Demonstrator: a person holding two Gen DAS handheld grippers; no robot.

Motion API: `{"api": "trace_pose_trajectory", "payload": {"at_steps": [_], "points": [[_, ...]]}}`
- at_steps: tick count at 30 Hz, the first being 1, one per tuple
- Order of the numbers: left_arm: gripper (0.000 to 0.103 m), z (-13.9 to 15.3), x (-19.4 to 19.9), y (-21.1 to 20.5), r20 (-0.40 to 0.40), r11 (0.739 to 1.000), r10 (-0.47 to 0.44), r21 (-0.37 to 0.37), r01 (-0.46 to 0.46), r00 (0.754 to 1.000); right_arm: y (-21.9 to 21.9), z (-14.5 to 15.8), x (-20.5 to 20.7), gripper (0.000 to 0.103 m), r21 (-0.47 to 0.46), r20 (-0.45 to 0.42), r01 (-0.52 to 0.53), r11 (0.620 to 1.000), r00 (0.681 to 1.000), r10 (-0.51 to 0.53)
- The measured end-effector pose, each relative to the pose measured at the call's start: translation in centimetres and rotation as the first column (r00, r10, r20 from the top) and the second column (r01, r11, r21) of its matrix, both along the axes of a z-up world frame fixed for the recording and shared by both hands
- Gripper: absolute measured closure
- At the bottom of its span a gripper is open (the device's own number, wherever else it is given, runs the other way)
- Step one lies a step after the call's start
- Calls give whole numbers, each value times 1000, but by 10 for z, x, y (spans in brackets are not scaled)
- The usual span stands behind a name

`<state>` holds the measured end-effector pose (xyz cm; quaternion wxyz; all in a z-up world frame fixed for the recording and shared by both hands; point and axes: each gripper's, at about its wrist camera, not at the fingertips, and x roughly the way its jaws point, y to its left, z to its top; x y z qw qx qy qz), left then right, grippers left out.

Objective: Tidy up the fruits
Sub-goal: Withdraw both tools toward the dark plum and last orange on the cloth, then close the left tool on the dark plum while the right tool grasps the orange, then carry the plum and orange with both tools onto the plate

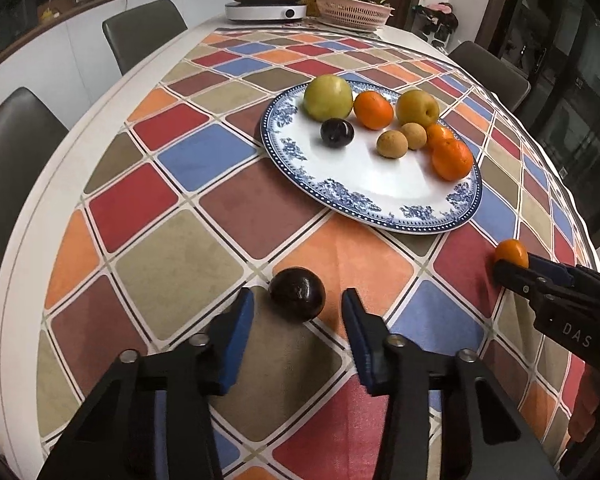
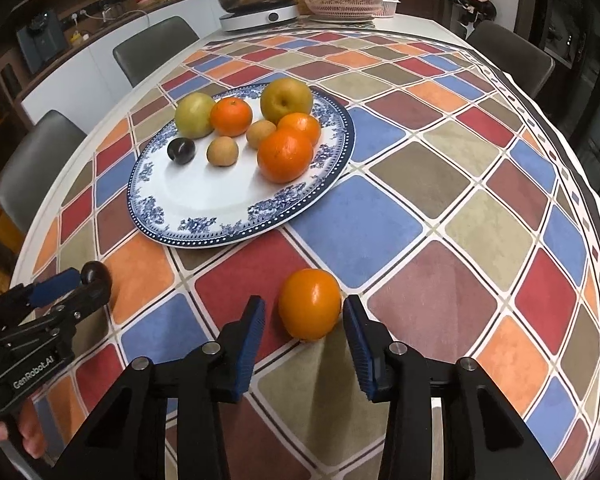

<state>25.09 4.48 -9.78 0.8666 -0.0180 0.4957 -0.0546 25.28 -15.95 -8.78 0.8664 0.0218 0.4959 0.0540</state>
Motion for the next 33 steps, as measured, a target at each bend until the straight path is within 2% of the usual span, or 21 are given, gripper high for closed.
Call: {"api": "trace_pose_trajectory", "payload": {"at_steps": [3,12,33], "points": [[73,-1,1,1,-4,1000,2,-8,-2,1000,1,-2,1,70,-11,-3,0,1000,1000,0],[74,8,-3,-1,23,1000,-9,-13,10,1000,1,1,0,70,-14,19,-8,1000,1000,8],[74,64,-31,-3,147,998,-23,-48,31,989,6,53,-28,70,49,145,-65,997,988,58]]}}
